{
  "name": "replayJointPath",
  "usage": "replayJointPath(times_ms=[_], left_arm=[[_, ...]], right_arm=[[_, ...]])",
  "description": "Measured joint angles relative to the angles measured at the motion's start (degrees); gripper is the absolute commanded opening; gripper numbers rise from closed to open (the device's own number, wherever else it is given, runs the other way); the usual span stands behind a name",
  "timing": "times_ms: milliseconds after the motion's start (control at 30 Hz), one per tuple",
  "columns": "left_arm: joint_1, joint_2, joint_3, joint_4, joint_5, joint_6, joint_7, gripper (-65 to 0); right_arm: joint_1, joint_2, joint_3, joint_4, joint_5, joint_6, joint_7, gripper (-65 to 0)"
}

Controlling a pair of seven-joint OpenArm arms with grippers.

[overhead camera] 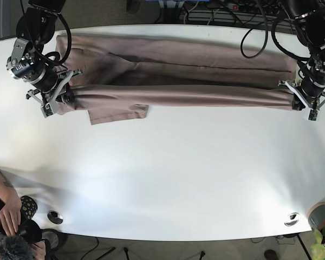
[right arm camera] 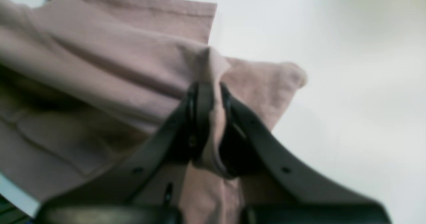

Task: Fold the T-shirt properly
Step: 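Fold the gripped side edge over toward the collar with both grippers, then release the fold and regrip the folded strip's ends with both grippers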

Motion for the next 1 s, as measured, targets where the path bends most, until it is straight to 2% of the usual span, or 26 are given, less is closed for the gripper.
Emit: replayJointPath(times_ms=[200,467,600,633,700,767,867,900,1000], left_arm=[[3.5,0.0,-0.1,0.6,0.0,0.0,0.0,-65.0],[7.7,0.2,-0.2,0.6,0.0,0.0,0.0,-65.0],[8.9,0.1,-0.2,0.6,0.0,0.0,-0.2,-65.0],[9.2,0.2,-0.1,0.6,0.0,0.0,-0.3,-63.9],[9.7,0.2,0.2,0.6,0.0,0.0,-0.1,-55.7],[9.7,0.0,0.8,0.5,0.3,0.0,1.6,-43.3],[9.5,0.0,0.9,0.5,0.5,0.1,4.3,-28.7],[9.5,0.0,0.9,0.5,0.4,0.2,4.5,-25.3],[9.5,0.3,0.6,0.6,0.5,0.4,4.7,-24.4]], right_arm=[[-3.5,-1.5,0.9,1.3,-0.3,-0.04,-0.1,-65.0],[-6.6,-1.3,2.5,1.4,0.3,-0.04,-0.2,-65.0],[-7.4,-2.3,2.5,1.4,-0.2,-0.09,0.0,-64.0],[-7.5,-2.5,2.5,1.4,-0.3,-0.09,0.0,-59.8],[-8.1,-2.8,2.5,1.3,-0.4,-0.09,-0.1,-48.7],[-8.4,-2.8,2.6,1.3,-0.7,-0.11,-0.1,-34.6],[-9.2,-2.8,2.6,1.3,-0.7,-0.15,0.0,-20.0],[-9.4,-2.8,2.7,1.3,-0.7,-0.13,0.0,-16.2],[-10.5,-3.1,2.7,2.2,-0.8,-0.28,-0.2,-14.7]])
